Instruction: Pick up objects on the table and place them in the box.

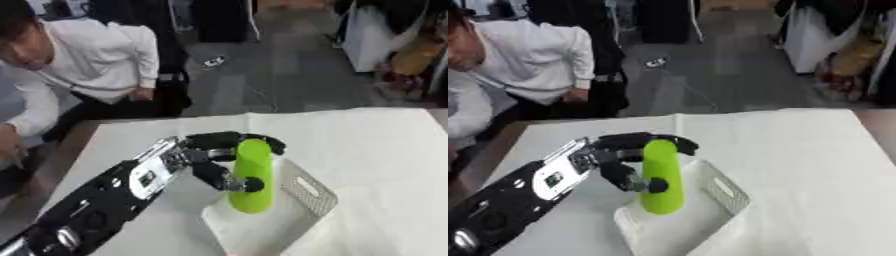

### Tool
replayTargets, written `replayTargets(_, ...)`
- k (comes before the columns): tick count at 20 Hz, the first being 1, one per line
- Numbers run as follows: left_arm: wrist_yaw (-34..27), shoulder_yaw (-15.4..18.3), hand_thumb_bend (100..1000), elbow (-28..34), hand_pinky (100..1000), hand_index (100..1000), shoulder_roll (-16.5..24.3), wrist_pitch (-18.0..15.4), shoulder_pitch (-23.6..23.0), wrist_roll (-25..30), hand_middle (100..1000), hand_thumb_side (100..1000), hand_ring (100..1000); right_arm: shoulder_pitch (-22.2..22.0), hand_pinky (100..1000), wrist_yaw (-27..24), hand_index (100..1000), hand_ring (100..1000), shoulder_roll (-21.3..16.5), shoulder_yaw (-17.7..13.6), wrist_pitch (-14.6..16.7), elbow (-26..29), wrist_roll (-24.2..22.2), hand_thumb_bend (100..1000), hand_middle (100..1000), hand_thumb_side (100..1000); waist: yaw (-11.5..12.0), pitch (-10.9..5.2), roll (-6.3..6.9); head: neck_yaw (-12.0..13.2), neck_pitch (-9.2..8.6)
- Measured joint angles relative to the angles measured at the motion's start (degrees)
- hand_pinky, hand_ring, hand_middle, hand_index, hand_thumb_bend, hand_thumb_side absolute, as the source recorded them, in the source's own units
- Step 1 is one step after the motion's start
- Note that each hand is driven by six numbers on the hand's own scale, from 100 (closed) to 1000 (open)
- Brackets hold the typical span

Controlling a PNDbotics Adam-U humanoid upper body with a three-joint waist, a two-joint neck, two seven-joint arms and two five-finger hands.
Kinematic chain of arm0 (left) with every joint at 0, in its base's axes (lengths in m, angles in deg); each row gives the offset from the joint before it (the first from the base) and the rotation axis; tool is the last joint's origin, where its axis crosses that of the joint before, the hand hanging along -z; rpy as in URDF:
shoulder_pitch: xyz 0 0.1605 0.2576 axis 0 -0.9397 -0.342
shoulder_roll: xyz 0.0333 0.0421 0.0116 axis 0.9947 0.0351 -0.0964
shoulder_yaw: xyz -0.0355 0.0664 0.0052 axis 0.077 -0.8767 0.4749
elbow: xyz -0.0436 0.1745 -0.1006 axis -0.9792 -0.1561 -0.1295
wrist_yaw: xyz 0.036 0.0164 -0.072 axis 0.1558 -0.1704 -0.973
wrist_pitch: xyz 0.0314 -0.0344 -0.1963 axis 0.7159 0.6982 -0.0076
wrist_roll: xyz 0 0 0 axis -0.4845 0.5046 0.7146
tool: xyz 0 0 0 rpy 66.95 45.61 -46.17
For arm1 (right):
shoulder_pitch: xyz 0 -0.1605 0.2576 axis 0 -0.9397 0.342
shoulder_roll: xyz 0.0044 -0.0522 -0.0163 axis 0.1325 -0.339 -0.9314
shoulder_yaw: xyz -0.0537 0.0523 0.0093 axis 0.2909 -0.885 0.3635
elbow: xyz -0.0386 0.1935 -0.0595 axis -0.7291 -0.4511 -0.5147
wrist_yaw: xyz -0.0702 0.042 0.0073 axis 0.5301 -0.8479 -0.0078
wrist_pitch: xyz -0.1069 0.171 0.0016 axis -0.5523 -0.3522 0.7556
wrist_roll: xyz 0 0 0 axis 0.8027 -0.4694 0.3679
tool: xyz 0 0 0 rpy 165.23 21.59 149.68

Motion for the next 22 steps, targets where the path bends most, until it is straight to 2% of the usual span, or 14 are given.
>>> replayTargets(5, 3.6, 0.0, 383, -0.2, 1000, 1000, -0.1, -2.1, 0.5, 1.2, 1000, 1000, 1000, 0.0, 196, -0.2, 619, 312, 0.0, 0.0, 0.0, 0.0, 0.0, 100, 513, 647, 0.0, 0.0, 0.0, 0.0, 0.01)
replayTargets(9, 5.1, 0.0, 257, -0.5, 1000, 1000, -0.5, -3.9, 0.5, 0.6, 1000, 1000, 1000, 0.3, 196, -0.3, 619, 312, 0.0, 0.0, 0.0, 0.0, 0.0, 100, 513, 646, -0.1, 0.0, 0.04, 0.0, 0.01)
replayTargets(10, 4.9, 0.0, 125, -0.8, 1000, 1000, -0.5, -4.0, 0.5, 0.2, 1000, 1000, 1000, 0.4, 196, -0.4, 619, 313, 0.0, 0.0, 0.0, 0.0, 0.0, 100, 513, 646, -0.1, 0.0, 0.06, 0.0, 0.01)
replayTargets(11, 4.3, 0.0, 153, -1.2, 1000, 1000, -0.6, -3.9, 0.5, -0.1, 1000, 1000, 1000, 0.4, 196, -0.4, 619, 313, 0.0, 0.0, -0.1, 0.0, 0.1, 100, 513, 646, -0.2, 0.0, 0.1, 0.0, 0.0)
replayTargets(12, 3.5, 0.0, 100, -1.5, 1000, 1000, -0.8, -3.6, 0.5, -0.2, 1000, 1000, 1000, 0.5, 197, -0.4, 619, 313, 0.0, 0.0, -0.1, 0.0, 0.1, 100, 513, 645, -0.2, 0.0, 0.12, 0.0, 0.0)
replayTargets(16, 0.7, 0.0, 100, -1.9, 1000, 1000, -1.4, -2.1, 0.4, 0.5, 1000, 1000, 1000, 0.5, 199, -0.4, 619, 315, 0.0, 0.0, -0.2, 0.0, 0.2, 100, 512, 643, -0.4, 0.0, 0.43, 0.0, -0.04)
replayTargets(17, 0.5, 0.0, 169, -1.9, 1000, 1000, -1.5, -1.9, 0.4, 0.9, 1000, 1000, 1000, 0.5, 199, -0.4, 618, 315, 0.0, 0.0, -0.3, 0.0, 0.3, 100, 512, 643, -0.4, 0.0, 0.49, 0.0, -0.04)
replayTargets(18, 0.5, 0.0, 347, -1.9, 1000, 1000, -1.5, -1.8, 0.3, 1.3, 1000, 1000, 1000, 0.5, 200, -0.4, 618, 316, 0.0, 0.0, -0.3, 0.0, 0.3, 100, 512, 642, -0.5, -0.01, 0.57, 0.0, -0.04)
replayTargets(19, 0.7, -0.1, 418, -1.9, 1000, 1000, -1.5, -1.9, 0.2, 1.9, 1000, 1000, 1000, 0.6, 201, -0.5, 618, 317, 0.0, 0.0, -0.4, 0.0, 0.4, 100, 512, 641, -0.7, -0.04, 0.64, 0.0, -0.03)
replayTargets(20, 0.9, -0.1, 579, -1.9, 1000, 1000, -1.5, -2.2, 0.2, 2.5, 1000, 1000, 1000, 0.8, 201, -0.5, 618, 317, 0.0, 0.0, -0.4, 0.0, 0.4, 100, 512, 641, -0.7, -0.1, 0.7, -0.1, -0.02)
replayTargets(21, 1.5, -0.1, 617, -1.8, 1000, 1000, -1.5, -2.7, 0.2, 3.0, 1000, 1000, 1000, 1.0, 201, -0.6, 618, 317, 0.0, 0.0, -0.4, 0.0, 0.4, 100, 512, 641, -0.7, -0.14, 0.74, -0.1, -0.01)
replayTargets(22, 2.3, -0.1, 692, -1.7, 1000, 1000, -1.5, -3.3, 0.2, 3.4, 1000, 1000, 1000, 1.0, 202, -0.7, 618, 318, 0.0, 0.0, -0.4, 0.0, 0.4, 100, 512, 640, -0.8, -0.15, 0.77, -0.1, 0.0)
